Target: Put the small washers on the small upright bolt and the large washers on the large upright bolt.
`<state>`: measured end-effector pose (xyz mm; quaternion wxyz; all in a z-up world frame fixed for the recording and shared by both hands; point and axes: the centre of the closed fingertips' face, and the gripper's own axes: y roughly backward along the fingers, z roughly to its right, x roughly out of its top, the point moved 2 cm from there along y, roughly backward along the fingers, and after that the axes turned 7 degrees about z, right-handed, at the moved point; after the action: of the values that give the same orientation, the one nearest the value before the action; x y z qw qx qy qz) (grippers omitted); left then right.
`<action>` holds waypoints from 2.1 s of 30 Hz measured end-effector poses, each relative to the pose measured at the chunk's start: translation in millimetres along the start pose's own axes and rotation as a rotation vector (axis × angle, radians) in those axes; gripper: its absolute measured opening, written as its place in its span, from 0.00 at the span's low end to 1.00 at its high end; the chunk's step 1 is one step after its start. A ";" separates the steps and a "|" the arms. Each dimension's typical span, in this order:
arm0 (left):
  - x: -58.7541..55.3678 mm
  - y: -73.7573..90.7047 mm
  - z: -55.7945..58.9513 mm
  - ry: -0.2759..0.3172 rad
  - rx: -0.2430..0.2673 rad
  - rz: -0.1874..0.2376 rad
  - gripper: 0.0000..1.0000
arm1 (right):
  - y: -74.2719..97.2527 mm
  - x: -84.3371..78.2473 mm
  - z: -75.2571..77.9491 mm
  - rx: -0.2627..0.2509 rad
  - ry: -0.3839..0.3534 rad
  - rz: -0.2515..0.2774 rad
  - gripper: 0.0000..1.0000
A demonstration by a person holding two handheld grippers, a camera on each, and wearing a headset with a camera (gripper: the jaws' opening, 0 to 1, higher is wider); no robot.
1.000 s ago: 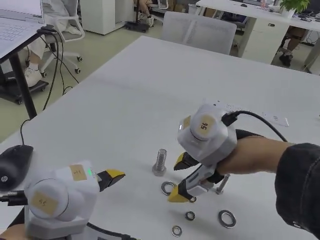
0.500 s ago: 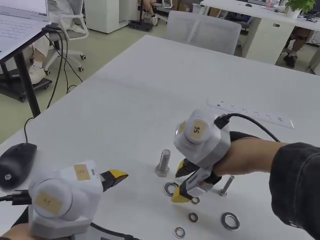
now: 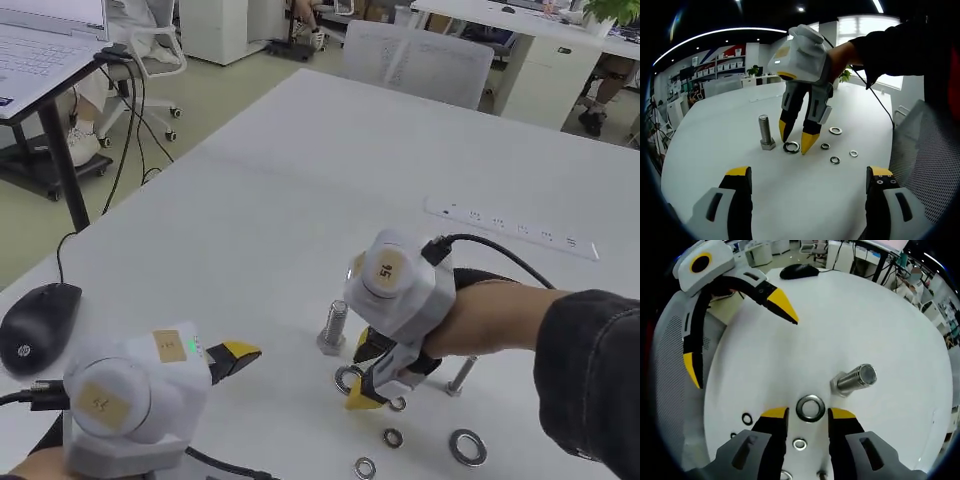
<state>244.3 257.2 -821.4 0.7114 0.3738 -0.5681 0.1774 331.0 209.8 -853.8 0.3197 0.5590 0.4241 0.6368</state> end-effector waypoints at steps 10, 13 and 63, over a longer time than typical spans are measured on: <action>0.9 -0.5 -1.0 0.002 0.005 0.002 0.95 | 0.1 0.2 2.3 0.009 -0.010 -0.011 0.29; 1.3 -0.6 -1.6 0.003 0.008 0.005 0.95 | 0.3 -0.2 2.7 0.009 -0.009 -0.018 0.29; 9.7 -0.1 -21.6 0.025 0.112 0.093 0.95 | 34.3 3.2 10.2 -0.056 -0.025 -0.043 0.24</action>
<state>261.7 271.3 -813.9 0.6872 0.3840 -0.5652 0.2465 342.7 199.5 -821.4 0.3540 0.5485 0.4141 0.6343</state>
